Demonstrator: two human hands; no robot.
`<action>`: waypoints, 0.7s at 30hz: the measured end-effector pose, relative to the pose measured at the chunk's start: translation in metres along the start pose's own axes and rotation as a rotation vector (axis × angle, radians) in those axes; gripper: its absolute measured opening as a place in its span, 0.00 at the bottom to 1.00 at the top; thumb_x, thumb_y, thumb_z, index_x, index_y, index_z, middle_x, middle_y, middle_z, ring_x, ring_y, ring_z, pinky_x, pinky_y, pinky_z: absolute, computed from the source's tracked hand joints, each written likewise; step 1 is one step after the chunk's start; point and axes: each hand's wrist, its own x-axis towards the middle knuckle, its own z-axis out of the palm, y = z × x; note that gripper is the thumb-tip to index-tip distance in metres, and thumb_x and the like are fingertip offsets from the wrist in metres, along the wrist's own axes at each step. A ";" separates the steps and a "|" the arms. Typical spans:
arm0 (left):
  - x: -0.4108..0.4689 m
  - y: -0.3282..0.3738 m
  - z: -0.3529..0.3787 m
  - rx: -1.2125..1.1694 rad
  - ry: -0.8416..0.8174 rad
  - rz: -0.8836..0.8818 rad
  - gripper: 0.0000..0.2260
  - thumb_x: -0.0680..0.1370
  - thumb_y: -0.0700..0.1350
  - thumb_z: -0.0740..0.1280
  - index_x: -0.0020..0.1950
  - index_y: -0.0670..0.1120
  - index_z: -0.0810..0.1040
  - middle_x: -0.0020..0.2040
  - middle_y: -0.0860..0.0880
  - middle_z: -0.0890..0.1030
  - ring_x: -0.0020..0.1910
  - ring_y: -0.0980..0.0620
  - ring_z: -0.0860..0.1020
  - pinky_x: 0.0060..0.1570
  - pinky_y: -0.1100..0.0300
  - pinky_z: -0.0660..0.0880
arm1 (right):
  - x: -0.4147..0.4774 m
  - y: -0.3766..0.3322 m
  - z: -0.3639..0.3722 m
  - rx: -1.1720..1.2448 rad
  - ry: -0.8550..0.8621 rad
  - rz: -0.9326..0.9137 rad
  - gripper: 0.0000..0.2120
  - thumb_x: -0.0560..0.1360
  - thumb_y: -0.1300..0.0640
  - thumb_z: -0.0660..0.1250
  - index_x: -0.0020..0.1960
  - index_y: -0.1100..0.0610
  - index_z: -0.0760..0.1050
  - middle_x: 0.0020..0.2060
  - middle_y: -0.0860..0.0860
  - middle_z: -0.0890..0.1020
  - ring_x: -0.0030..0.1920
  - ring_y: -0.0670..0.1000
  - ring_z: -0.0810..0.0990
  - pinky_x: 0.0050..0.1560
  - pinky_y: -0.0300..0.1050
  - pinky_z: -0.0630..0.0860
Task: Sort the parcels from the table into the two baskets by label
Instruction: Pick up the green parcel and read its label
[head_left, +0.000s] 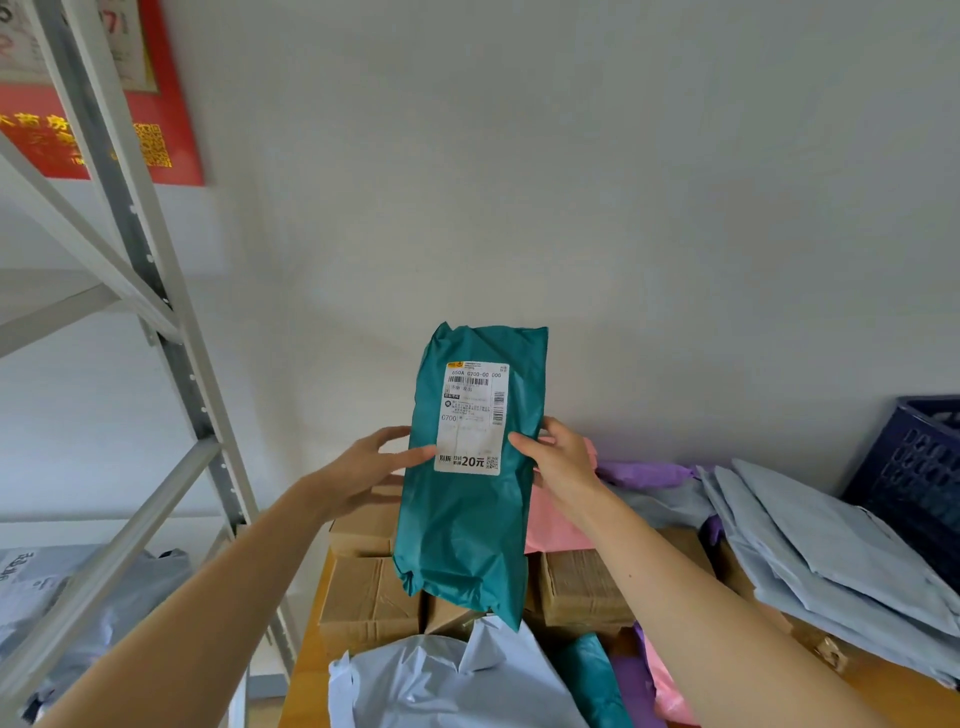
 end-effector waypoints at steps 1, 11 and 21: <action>0.001 0.000 0.000 -0.012 -0.016 0.004 0.48 0.55 0.61 0.81 0.71 0.53 0.67 0.58 0.50 0.82 0.53 0.47 0.83 0.57 0.44 0.78 | 0.000 0.000 0.001 -0.002 0.001 0.001 0.10 0.75 0.63 0.70 0.55 0.54 0.77 0.47 0.52 0.84 0.47 0.51 0.84 0.46 0.46 0.81; 0.014 -0.003 -0.005 -0.007 -0.023 0.067 0.36 0.66 0.50 0.78 0.71 0.46 0.68 0.55 0.47 0.82 0.52 0.46 0.82 0.52 0.45 0.80 | -0.006 0.002 0.015 -0.143 0.094 -0.063 0.18 0.73 0.63 0.72 0.62 0.57 0.73 0.53 0.54 0.82 0.52 0.52 0.83 0.56 0.55 0.80; 0.041 -0.004 0.019 0.012 -0.141 0.091 0.33 0.68 0.49 0.78 0.70 0.48 0.69 0.55 0.47 0.82 0.51 0.48 0.82 0.43 0.54 0.81 | -0.032 0.006 -0.007 -0.256 0.207 -0.074 0.20 0.70 0.66 0.74 0.58 0.52 0.73 0.55 0.50 0.79 0.52 0.47 0.81 0.51 0.42 0.79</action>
